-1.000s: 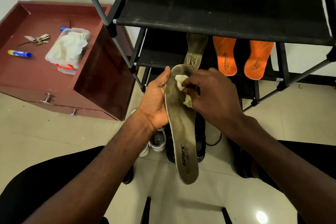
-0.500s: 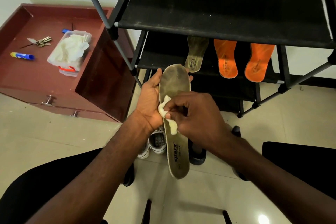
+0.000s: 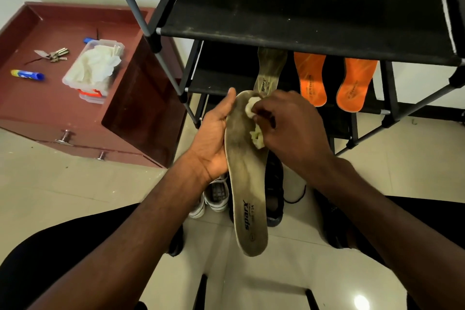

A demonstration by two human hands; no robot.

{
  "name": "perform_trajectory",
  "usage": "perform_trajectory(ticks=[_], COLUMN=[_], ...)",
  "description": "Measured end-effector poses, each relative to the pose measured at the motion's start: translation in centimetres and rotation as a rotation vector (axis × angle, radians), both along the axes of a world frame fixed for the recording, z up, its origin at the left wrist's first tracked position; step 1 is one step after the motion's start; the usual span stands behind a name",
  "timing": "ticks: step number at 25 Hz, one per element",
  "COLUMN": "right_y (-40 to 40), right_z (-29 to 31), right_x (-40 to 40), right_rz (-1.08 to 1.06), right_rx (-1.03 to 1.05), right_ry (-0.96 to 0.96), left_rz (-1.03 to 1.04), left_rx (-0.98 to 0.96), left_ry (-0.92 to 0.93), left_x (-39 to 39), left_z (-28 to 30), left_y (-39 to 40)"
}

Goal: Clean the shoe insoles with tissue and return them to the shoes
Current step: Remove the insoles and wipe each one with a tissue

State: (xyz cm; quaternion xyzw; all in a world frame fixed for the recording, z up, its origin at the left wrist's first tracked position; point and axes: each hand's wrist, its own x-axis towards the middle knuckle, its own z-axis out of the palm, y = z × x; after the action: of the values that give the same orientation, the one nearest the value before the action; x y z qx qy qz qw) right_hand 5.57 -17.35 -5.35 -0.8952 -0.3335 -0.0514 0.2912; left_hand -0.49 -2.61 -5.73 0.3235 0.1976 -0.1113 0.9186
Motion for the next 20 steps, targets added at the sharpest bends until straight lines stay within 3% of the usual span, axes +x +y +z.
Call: perform_trajectory(ticks=[10, 15, 20], right_y=[-0.3, 0.0, -0.5], right_z=[-0.6, -1.1, -0.7], right_x=[0.8, 1.2, 2.3], right_rz=[-0.211, -0.410, -0.480], right_rx=[0.235, 0.503, 0.605], right_ry=[0.470, 0.771, 0.770], left_rz=[-0.022, -0.010, -0.071], left_rx=[0.103, 0.139, 0.186], left_ry=[0.031, 0.044, 0.056], left_x=[0.1, -0.1, -0.5], left_z=[0.5, 1.0, 0.5], left_y=[0.4, 0.2, 0.3])
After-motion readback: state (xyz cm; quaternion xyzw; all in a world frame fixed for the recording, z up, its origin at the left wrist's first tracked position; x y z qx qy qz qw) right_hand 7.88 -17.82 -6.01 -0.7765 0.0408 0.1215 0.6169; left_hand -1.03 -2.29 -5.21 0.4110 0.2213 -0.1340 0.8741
